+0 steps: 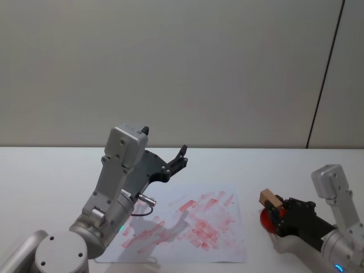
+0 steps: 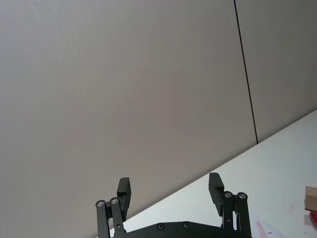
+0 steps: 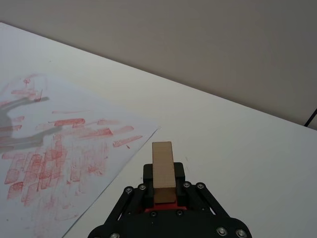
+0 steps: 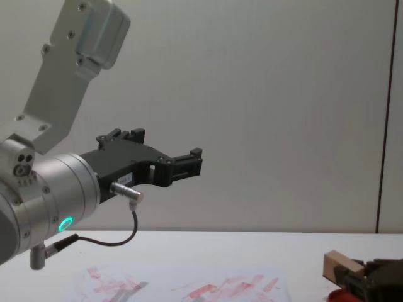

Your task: Use the one hand to pick up the stamp and affix it onto the A4 paper.

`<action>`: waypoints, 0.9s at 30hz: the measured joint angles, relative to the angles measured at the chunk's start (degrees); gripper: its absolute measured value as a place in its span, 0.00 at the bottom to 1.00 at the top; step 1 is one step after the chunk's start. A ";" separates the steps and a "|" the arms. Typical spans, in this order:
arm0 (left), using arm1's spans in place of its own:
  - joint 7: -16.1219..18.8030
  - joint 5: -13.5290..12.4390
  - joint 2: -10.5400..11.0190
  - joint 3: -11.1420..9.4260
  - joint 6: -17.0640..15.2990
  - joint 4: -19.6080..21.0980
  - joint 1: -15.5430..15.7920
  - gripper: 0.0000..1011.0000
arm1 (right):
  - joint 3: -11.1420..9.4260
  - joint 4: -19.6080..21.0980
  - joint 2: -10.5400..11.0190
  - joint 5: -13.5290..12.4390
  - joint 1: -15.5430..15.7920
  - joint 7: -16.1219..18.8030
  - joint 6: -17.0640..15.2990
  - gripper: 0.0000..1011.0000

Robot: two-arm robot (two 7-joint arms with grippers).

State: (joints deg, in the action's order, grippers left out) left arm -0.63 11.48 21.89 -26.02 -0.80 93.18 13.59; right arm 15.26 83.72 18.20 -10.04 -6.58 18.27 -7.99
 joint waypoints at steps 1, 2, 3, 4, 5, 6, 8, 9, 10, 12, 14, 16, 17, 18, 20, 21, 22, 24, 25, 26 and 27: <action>0.00 0.00 0.00 0.00 0.00 0.00 0.00 0.99 | -0.03 -0.19 0.04 0.10 -0.05 0.04 -0.13 0.21; 0.00 0.00 0.00 0.00 0.00 0.00 0.00 0.99 | -0.05 -0.27 0.06 0.15 -0.07 0.05 -0.19 0.21; 0.00 0.00 0.00 0.00 0.00 0.00 0.00 0.99 | -0.09 -0.45 0.10 0.23 -0.12 0.09 -0.31 0.21; 0.00 0.00 0.00 0.00 0.00 0.00 0.00 0.99 | -0.10 -0.56 0.12 0.27 -0.14 0.10 -0.35 0.21; 0.00 0.00 0.00 0.00 0.00 0.00 0.00 0.99 | -0.11 -0.65 0.13 0.33 -0.17 0.13 -0.40 0.21; 0.00 0.00 0.00 0.00 0.00 0.00 0.00 0.99 | -0.13 -0.74 0.14 0.38 -0.20 0.14 -0.43 0.21; 0.00 0.00 0.00 0.00 0.00 0.00 0.00 0.99 | -0.15 -0.98 0.17 0.51 -0.28 0.19 -0.56 0.25; 0.00 0.00 0.00 0.00 0.00 0.00 0.00 0.99 | -0.15 -1.04 0.18 0.55 -0.30 0.20 -0.60 0.27; 0.00 0.00 0.00 0.00 0.00 0.00 0.00 0.99 | -0.16 -1.19 0.19 0.65 -0.34 0.23 -0.70 0.30; 0.00 0.00 0.00 0.00 0.00 0.00 0.00 0.99 | -0.16 -1.30 0.20 0.72 -0.39 0.25 -0.78 0.37; 0.00 0.00 0.00 0.00 0.00 0.00 0.00 0.99 | -0.16 -1.39 0.20 0.78 -0.43 0.26 -0.84 0.41; 0.00 0.00 0.00 0.00 0.00 0.00 0.00 0.99 | -0.17 -1.49 0.22 0.85 -0.47 0.26 -0.96 0.49; 0.00 0.00 0.00 0.00 0.00 0.00 0.00 0.99 | -0.18 -1.50 0.22 0.85 -0.48 0.26 -0.99 0.53; 0.00 0.00 0.00 0.00 0.00 0.00 0.00 0.99 | -0.18 -1.50 0.23 0.85 -0.50 0.26 -1.02 0.57; 0.00 0.00 0.00 0.00 0.00 0.00 0.00 0.99 | -0.21 -1.49 0.23 0.85 -0.52 0.25 -1.05 0.63; 0.00 0.00 0.00 0.00 0.00 0.00 0.00 0.99 | -0.23 -1.45 0.24 0.82 -0.53 0.23 -1.05 0.67; 0.00 0.00 0.00 0.00 0.00 0.00 0.00 0.99 | -0.24 -1.38 0.24 0.77 -0.53 0.19 -1.05 0.69; 0.00 0.00 0.00 0.00 0.00 0.00 0.00 0.99 | -0.32 -1.03 0.25 0.53 -0.54 0.00 -0.98 0.75; 0.00 0.00 0.00 0.00 0.00 0.00 0.00 0.99 | -0.35 -0.89 0.25 0.39 -0.54 -0.07 -0.88 0.76; 0.00 0.00 0.00 0.00 0.00 0.00 0.00 0.99 | -0.38 -0.73 0.25 0.29 -0.54 -0.17 -0.81 0.82; 0.00 0.00 0.00 0.00 0.00 0.00 0.00 0.99 | -0.44 -0.37 0.25 0.03 -0.54 -0.36 -0.64 0.82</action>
State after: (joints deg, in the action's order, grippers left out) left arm -0.62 11.48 21.89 -26.02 -0.80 93.18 13.59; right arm 14.82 83.35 18.45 -10.00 -7.12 17.91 -8.63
